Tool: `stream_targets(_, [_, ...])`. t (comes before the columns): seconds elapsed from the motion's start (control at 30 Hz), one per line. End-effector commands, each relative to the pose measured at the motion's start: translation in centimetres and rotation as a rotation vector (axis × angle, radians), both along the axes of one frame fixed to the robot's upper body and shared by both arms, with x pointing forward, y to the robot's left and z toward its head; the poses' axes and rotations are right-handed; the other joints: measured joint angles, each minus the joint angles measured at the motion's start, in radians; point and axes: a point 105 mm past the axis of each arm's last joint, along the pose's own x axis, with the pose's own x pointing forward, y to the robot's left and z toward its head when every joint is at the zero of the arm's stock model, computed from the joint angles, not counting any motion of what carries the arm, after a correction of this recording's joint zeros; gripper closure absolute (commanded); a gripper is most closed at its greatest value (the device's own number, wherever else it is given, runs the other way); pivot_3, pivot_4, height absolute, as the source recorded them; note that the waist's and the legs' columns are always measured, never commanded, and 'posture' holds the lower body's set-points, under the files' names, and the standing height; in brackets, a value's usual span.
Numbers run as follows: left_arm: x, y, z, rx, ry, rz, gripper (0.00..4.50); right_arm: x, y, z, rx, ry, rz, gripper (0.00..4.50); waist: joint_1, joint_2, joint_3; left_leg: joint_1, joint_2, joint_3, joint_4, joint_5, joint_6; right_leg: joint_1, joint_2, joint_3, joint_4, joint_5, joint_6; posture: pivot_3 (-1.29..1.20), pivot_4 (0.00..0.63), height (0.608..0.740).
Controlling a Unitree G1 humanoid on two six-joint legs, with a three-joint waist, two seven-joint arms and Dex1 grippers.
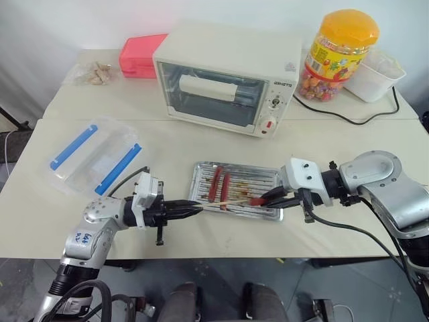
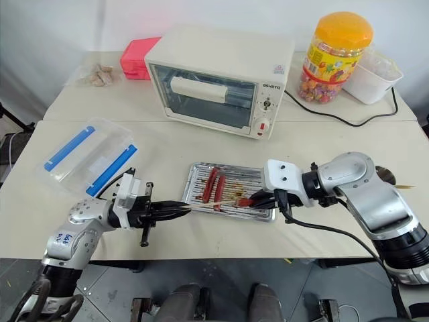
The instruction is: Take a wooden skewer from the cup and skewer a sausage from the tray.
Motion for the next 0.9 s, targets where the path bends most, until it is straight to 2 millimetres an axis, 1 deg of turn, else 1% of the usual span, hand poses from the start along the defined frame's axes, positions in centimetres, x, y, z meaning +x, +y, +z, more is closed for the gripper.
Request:
stream_targets(0.03, [-0.2,-0.2,0.3,-0.006,-0.018,-0.009,4.5,-0.3,0.5,1.5,0.022,-0.056,0.029,4.18,0.0,0.0,0.0,0.0,0.0,0.0,0.0,0.0,0.0,0.0,0.0,0.0,0.0,0.0,0.0,0.0,0.15,0.74])
stream_targets(0.37, [-0.1,-0.5,0.1,-0.01,-0.016,-0.013,4.5,-0.9,1.4,1.8,0.048,-0.051,0.074,4.18,0.0,0.0,0.0,0.0,0.0,0.0,0.0,0.0,0.0,0.0,0.0,0.0,0.0,0.0,0.0,0.0,0.15,0.74])
stream_targets(0.6, [-0.2,-0.9,0.2,-0.017,-0.014,-0.033,4.5,-1.8,2.1,1.9,0.061,-0.043,0.147,4.18,0.0,0.0,0.0,0.0,0.0,0.0,0.0,0.0,0.0,0.0,0.0,0.0,0.0,0.0,0.0,0.0,0.15,0.74])
stream_targets(0.8, [-0.4,-1.8,0.2,-0.019,-0.007,-0.085,4.5,-1.8,3.0,1.9,0.063,-0.043,0.175,4.18,0.0,0.0,0.0,0.0,0.0,0.0,0.0,0.0,0.0,0.0,0.0,0.0,0.0,0.0,0.0,0.0,0.15,0.74])
stream_targets(0.9, [-0.5,-2.8,0.1,-0.017,-0.006,-0.131,4.5,-1.9,3.6,1.9,0.067,-0.039,0.197,4.18,0.001,0.0,0.0,0.0,0.0,0.0,0.0,0.0,0.0,0.0,0.0,0.0,0.0,0.0,0.0,0.0,0.15,0.74])
